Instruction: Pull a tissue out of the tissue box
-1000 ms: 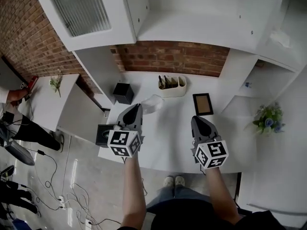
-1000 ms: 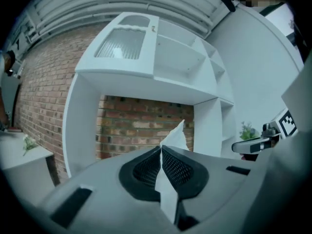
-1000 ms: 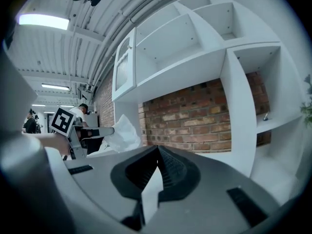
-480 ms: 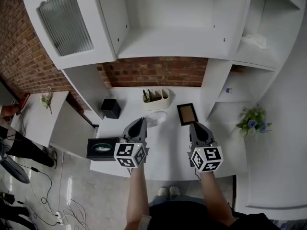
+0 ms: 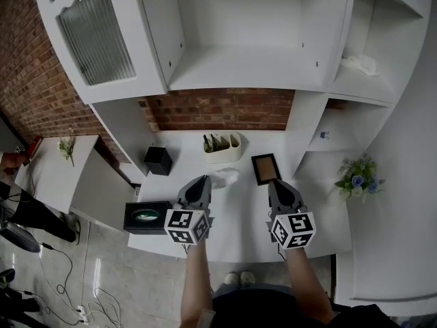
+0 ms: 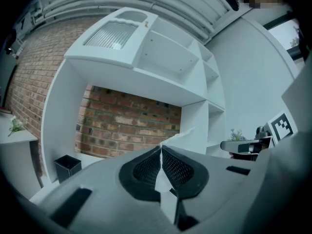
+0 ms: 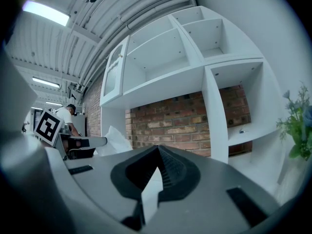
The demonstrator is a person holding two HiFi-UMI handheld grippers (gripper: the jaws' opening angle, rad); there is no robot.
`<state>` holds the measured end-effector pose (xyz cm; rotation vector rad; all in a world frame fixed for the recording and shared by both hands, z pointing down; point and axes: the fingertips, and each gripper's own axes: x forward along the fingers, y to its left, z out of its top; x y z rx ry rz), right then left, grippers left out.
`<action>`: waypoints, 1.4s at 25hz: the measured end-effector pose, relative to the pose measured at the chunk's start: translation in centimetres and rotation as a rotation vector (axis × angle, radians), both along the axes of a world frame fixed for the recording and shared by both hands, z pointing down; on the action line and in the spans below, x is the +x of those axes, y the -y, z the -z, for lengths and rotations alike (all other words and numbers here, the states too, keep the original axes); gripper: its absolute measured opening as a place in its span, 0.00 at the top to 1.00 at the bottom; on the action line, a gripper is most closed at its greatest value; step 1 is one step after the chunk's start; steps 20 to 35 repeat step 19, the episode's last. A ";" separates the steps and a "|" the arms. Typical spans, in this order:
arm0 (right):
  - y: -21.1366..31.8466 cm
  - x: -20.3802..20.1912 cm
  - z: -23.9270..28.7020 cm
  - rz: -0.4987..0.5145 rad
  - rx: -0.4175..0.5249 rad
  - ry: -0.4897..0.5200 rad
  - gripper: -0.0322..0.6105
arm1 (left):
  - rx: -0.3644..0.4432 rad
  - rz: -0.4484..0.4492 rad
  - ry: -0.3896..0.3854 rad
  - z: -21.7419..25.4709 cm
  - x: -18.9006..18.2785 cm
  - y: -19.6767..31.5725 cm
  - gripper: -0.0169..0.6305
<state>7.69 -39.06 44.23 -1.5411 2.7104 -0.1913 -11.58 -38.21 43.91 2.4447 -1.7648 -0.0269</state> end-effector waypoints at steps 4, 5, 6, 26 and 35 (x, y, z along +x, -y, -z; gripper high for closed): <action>0.1 -0.4 0.2 0.011 0.003 -0.003 0.95 | -0.002 -0.003 0.006 0.0 -0.2 0.0 0.96; 0.1 -0.5 0.2 0.012 0.003 -0.004 0.95 | -0.001 -0.002 0.006 0.1 -0.2 0.1 0.96; 0.2 -0.6 0.1 0.013 0.003 -0.004 0.95 | 0.000 -0.001 0.005 0.1 -0.3 0.1 0.96; 0.3 -0.5 -0.2 0.005 -0.008 -0.004 0.95 | -0.003 -0.014 0.000 0.0 -0.1 0.4 0.96; 0.3 -0.5 -0.2 0.005 -0.008 -0.004 0.95 | -0.003 -0.014 0.000 0.0 -0.1 0.4 0.96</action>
